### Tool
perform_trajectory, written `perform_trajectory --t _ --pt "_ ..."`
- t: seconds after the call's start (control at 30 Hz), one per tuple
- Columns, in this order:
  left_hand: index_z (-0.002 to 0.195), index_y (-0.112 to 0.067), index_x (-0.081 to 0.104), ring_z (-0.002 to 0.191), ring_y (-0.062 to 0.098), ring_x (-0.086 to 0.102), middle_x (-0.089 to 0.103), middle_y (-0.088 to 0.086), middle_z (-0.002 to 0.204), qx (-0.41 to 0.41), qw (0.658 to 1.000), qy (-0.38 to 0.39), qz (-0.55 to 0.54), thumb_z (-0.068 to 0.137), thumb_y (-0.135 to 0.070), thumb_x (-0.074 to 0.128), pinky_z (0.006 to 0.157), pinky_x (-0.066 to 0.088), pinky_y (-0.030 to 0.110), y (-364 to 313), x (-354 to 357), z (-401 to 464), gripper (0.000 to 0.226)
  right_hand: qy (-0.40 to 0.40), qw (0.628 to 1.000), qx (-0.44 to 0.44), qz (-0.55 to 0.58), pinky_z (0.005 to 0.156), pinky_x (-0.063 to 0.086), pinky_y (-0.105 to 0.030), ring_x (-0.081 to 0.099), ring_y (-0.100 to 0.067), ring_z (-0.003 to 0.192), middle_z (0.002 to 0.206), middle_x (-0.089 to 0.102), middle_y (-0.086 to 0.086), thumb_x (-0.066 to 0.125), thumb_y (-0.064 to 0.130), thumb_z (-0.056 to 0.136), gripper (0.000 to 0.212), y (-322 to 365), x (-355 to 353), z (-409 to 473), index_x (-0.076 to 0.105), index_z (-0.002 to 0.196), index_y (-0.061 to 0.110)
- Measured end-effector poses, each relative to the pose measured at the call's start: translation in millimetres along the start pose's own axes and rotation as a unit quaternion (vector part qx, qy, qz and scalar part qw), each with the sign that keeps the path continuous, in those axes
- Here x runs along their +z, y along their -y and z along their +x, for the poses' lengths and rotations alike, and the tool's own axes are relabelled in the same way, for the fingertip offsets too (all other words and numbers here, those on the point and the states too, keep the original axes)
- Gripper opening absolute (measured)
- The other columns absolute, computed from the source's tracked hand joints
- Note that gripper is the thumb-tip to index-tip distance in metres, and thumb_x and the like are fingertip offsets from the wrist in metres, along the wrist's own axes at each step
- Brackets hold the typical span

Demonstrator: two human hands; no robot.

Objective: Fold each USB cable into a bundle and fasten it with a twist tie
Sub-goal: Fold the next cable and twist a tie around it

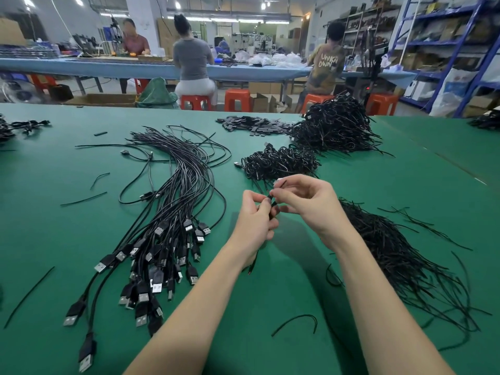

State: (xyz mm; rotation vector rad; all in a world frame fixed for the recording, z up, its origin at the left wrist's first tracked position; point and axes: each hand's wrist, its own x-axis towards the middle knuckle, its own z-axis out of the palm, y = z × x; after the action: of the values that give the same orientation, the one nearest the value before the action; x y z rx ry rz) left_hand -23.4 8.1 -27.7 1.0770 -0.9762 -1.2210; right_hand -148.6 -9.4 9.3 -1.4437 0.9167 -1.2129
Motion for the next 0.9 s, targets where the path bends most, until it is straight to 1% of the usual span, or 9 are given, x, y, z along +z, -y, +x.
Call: perform_trajectory --t 0.1,0.23,0.4,0.5,0.57,0.63,0.7,0.8,0.9 --pt "0.091 -0.019 0.032 0.040 0.004 0.029 0.044 0.000 0.068 -0.010 1.000 0.003 -0.009 0.105 -0.011 0.038 0.035 0.019 0.015 -4 -1 1 0.017 -0.003 1.000 -0.002 -0.011 0.067 0.057 -0.023 0.070 -0.016 0.064 0.075 0.075 -0.014 0.073 -0.004 0.088 0.006 -7 2 -1 0.072 0.091 0.001" --pt "0.089 -0.020 0.032 0.042 0.006 0.026 0.043 0.001 0.066 -0.015 1.000 0.011 -0.005 0.102 -0.010 0.034 0.036 0.017 0.015 -6 -1 3 0.017 -0.022 1.000 0.000 -0.007 0.069 0.060 -0.028 0.070 -0.020 0.060 0.074 0.075 -0.016 0.074 -0.004 0.087 0.005 -8 1 1 0.073 0.090 0.000" --pt "0.085 -0.022 0.032 0.040 0.006 0.029 0.046 0.000 0.063 0.009 1.000 -0.001 0.020 0.107 -0.030 0.036 0.035 0.020 0.015 -3 -1 4 0.024 -0.033 0.999 0.009 -0.012 0.068 0.060 -0.026 0.070 -0.020 0.058 0.072 0.074 -0.016 0.075 -0.005 0.085 0.005 -7 2 2 0.074 0.089 -0.003" --pt "0.085 -0.020 0.033 0.039 0.005 0.032 0.047 0.002 0.066 0.021 0.999 -0.033 0.031 0.107 -0.026 0.036 0.035 0.022 0.016 -2 -2 5 0.023 -0.015 0.999 0.024 -0.014 0.069 0.060 -0.025 0.072 -0.017 0.065 0.076 0.076 -0.016 0.076 -0.002 0.086 0.003 -5 1 1 0.076 0.087 0.001" --pt "0.085 -0.019 0.035 0.039 0.005 0.033 0.049 0.000 0.065 0.017 0.998 -0.052 0.005 0.106 -0.023 0.036 0.036 0.023 0.016 -4 -5 6 0.021 -0.007 0.999 0.038 -0.022 0.069 0.060 -0.026 0.070 -0.012 0.070 0.078 0.077 -0.010 0.077 0.003 0.086 0.005 -4 -1 1 0.079 0.084 0.007" --pt "0.086 -0.018 0.036 0.041 0.006 0.032 0.050 0.000 0.064 0.017 0.998 -0.052 -0.031 0.106 -0.020 0.036 0.037 0.022 0.017 -8 -6 6 0.020 -0.008 0.998 0.067 0.002 0.068 0.060 -0.026 0.069 -0.010 0.071 0.078 0.076 -0.008 0.078 0.005 0.086 0.007 -5 -3 1 0.080 0.082 0.010" --pt "0.087 -0.016 0.035 0.041 0.007 0.030 0.051 0.000 0.061 0.018 0.996 -0.043 -0.077 0.106 -0.018 0.035 0.037 0.020 0.016 -13 -5 5 0.019 0.004 0.988 0.132 0.078 0.067 0.059 -0.022 0.070 -0.011 0.071 0.082 0.075 -0.009 0.076 0.006 0.087 0.003 -6 -4 2 0.078 0.086 0.006" --pt "0.087 -0.016 0.034 0.043 0.009 0.031 0.053 0.001 0.058 0.005 0.993 0.001 -0.120 0.105 -0.016 0.035 0.036 0.018 0.014 -19 -7 3 0.018 0.029 0.954 0.237 0.183 0.064 0.057 -0.015 0.073 -0.009 0.071 0.089 0.076 -0.009 0.069 0.003 0.090 0.012 -11 -8 2 0.074 0.100 -0.002" --pt "0.085 -0.018 0.034 0.046 0.011 0.033 0.056 0.004 0.064 -0.012 0.993 0.093 -0.070 0.104 -0.017 0.039 0.037 0.016 0.016 -23 -12 -1 0.020 0.042 0.945 0.271 0.176 0.058 0.055 -0.011 0.071 -0.006 0.069 0.084 0.076 -0.005 0.072 0.007 0.083 0.015 -13 -21 2 0.075 0.097 0.001"
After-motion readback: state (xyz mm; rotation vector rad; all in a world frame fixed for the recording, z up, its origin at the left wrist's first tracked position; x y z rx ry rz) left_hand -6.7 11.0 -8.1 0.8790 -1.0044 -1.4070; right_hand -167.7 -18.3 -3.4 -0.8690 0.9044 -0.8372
